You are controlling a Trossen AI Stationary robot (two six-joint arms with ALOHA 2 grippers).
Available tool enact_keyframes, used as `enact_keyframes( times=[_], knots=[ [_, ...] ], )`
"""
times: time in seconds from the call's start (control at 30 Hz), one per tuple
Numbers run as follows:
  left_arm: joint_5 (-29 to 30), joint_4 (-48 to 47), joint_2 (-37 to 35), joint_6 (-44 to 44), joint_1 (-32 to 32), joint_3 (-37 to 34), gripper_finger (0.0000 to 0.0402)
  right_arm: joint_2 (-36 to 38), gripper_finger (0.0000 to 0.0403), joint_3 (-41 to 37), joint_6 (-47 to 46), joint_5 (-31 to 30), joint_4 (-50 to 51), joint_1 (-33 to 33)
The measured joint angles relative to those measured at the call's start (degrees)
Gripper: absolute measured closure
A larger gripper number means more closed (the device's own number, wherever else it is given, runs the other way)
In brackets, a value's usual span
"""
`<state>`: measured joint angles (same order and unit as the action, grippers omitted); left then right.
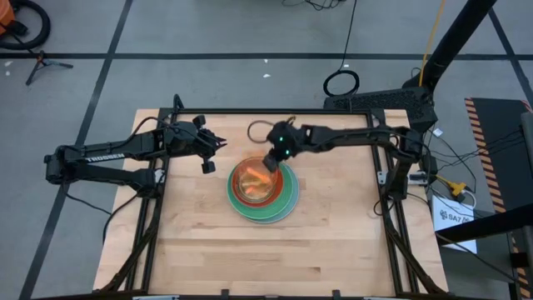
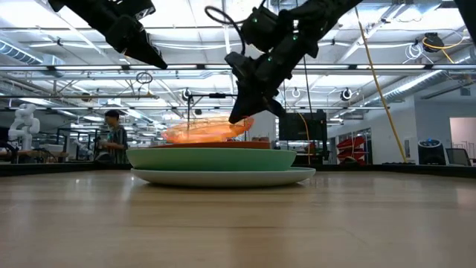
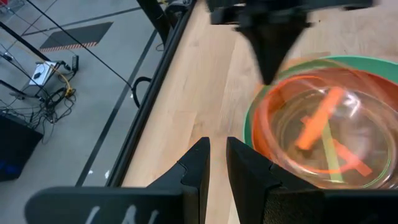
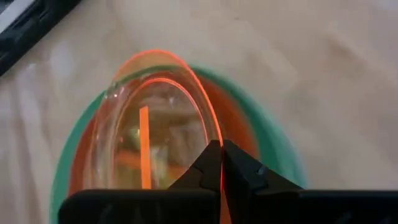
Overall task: Stack plastic plates
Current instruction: Stack the orange plate on top of the light green plate
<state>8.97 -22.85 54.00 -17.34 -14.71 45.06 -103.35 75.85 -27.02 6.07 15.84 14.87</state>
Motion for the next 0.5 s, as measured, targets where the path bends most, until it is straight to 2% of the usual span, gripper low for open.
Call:
enact_keyframes(
  times=[0.1, 0.2, 0.3, 0.5],
  knots=[
    [0.0, 0.0, 0.0, 0.0, 0.0, 0.0, 0.0339, 0.1, 0.0402, 0.0, 0.1, -0.2, -0.8, -2.7],
    [0.0, 0.0, 0.0, 0.0, 0.0, 0.0, 0.0339, 0.1, 0.0393, 0.0, -1.4, -4.5, -0.9, -4.8],
    [0.0, 0.2, 0.0, 0.0, 0.0, 0.0, 0.0339, 0.1, 0.0373, 0.0, -2.8, -9.2, -0.5, -5.7],
    [0.0, 0.3, 0.0, 0.0, 0.0, 0.0, 0.0339, 0.1, 0.0324, 0.0, -3.5, -10.5, 0.4, -5.7]
  ],
)
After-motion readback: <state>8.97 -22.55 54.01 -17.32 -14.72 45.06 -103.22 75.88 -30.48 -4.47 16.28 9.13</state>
